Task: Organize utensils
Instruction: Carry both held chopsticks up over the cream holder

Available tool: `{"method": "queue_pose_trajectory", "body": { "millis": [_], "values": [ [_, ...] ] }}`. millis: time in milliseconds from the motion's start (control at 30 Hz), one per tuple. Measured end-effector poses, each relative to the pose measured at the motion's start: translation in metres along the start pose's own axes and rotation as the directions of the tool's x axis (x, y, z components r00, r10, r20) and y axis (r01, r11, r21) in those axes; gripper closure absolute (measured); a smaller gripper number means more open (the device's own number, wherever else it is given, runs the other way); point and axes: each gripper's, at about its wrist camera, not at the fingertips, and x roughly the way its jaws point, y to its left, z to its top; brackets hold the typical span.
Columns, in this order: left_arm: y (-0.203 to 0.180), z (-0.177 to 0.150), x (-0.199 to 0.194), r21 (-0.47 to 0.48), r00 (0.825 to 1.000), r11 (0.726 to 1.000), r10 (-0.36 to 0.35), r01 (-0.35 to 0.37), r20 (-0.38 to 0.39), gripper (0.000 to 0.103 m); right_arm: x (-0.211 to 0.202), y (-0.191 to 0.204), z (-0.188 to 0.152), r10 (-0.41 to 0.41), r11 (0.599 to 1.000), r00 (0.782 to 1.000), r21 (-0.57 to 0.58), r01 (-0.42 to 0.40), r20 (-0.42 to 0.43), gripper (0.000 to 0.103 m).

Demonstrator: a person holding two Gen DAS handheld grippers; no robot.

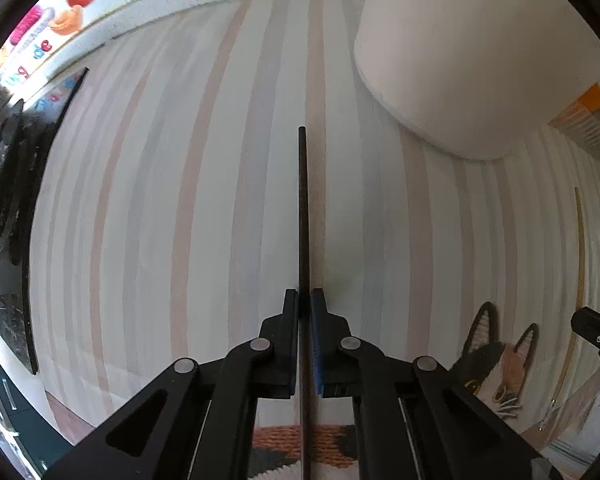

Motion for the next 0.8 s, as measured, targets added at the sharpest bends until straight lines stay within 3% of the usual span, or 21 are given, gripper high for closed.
{"method": "queue_pose_trajectory", "body": {
  "millis": [167,333,467,567,667,800],
  "values": [
    [0.001,-0.033,-0.07,-0.005,0.988,0.999,-0.042,0.043,0.146,0.1,-0.03,0.003,-0.008,0.022,1.0,0.997,-0.005,-0.022,0.076,0.096],
    [-0.001,-0.036,-0.151,-0.034,0.943,0.996,-0.073,0.088,0.324,0.1,-0.072,-0.007,-0.011,0.05,0.999,0.977,-0.017,-0.047,0.21,0.096],
    [-0.011,-0.013,-0.21,-0.032,0.881,0.994,-0.081,0.108,0.467,0.1,-0.113,-0.013,-0.004,0.075,0.997,0.94,-0.018,-0.073,0.332,0.096],
    [-0.008,0.001,-0.252,-0.011,0.819,0.993,-0.092,0.12,0.566,0.1,-0.153,-0.009,0.014,0.103,0.994,0.903,-0.024,-0.103,0.418,0.096],
    [-0.019,0.032,-0.289,0.019,0.759,0.989,-0.125,0.147,0.638,0.1,-0.197,-0.008,0.034,0.139,0.989,0.853,-0.031,-0.143,0.502,0.096],
    [-0.034,0.058,-0.319,0.057,0.699,0.982,-0.169,0.181,0.695,0.1,-0.245,-0.002,0.064,0.182,0.981,0.786,-0.054,-0.186,0.59,0.096]
  ]
}}
